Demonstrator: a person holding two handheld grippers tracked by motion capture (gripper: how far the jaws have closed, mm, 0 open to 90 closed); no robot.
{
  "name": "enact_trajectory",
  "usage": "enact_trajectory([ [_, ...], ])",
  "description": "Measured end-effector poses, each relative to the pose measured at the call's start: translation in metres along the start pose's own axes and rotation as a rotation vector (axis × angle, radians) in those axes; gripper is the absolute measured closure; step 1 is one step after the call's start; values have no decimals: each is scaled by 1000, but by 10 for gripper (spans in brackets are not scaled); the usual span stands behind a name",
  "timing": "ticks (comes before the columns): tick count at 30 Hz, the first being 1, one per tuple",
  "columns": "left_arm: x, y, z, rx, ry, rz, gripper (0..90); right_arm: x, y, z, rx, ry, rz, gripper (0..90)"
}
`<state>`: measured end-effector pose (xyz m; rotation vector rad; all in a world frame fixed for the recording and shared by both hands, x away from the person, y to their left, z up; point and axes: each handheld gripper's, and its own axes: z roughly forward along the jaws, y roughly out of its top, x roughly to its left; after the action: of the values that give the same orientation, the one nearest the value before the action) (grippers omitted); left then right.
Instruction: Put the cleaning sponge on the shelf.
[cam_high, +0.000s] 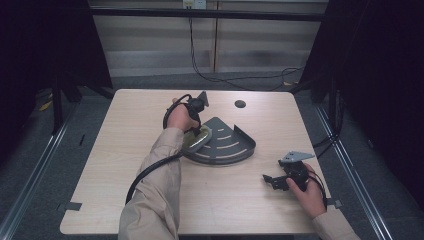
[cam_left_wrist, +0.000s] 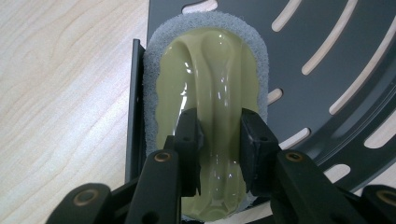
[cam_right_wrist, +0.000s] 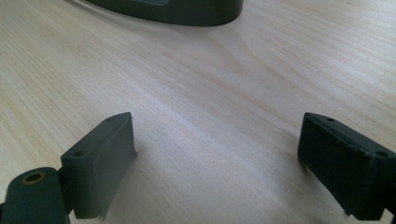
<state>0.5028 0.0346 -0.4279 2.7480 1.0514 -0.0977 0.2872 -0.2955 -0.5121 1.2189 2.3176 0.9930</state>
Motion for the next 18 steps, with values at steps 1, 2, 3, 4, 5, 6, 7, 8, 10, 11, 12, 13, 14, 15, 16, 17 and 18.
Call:
enact_trajectory([
  [1,0,0,0,-4,5,1,708,0,0,0,0,0,0,107],
  [2,0,0,0,-8,8,2,708,0,0,0,0,0,0,107],
  [3,0,0,0,-7,8,1,708,0,0,0,0,0,0,107],
  [4,0,-1,0,-8,8,1,708,0,0,0,0,0,0,107],
  [5,0,-1,0,-9,7,1,708,0,0,0,0,0,0,106],
  [6,0,-1,0,-6,7,-1,708,0,0,0,0,0,0,107],
  [7,0,-1,0,-9,6,-1,708,0,0,0,0,0,0,107],
  [8,0,-1,0,-9,6,1,707,0,0,0,0,0,0,107],
  [10,0,-1,0,-12,8,-5,703,0,0,0,0,0,0,107],
  [11,0,-1,0,-14,9,-5,703,0,0,0,0,0,0,107],
  [12,1,-1,1,-13,9,-6,700,0,0,0,0,0,0,107],
  [13,0,-1,1,-14,7,-9,700,0,0,0,0,0,0,107],
  [14,0,-1,1,-14,8,-10,698,0,0,0,0,0,-1,107],
  [15,0,-1,2,-9,8,-9,695,0,0,0,0,0,0,107],
  [16,0,-1,2,-5,7,-9,694,0,0,0,0,0,0,107],
  [17,0,-1,3,-5,9,-14,691,0,0,0,0,0,0,107],
  [18,0,-1,3,-7,15,-16,687,0,0,0,0,0,0,107],
])
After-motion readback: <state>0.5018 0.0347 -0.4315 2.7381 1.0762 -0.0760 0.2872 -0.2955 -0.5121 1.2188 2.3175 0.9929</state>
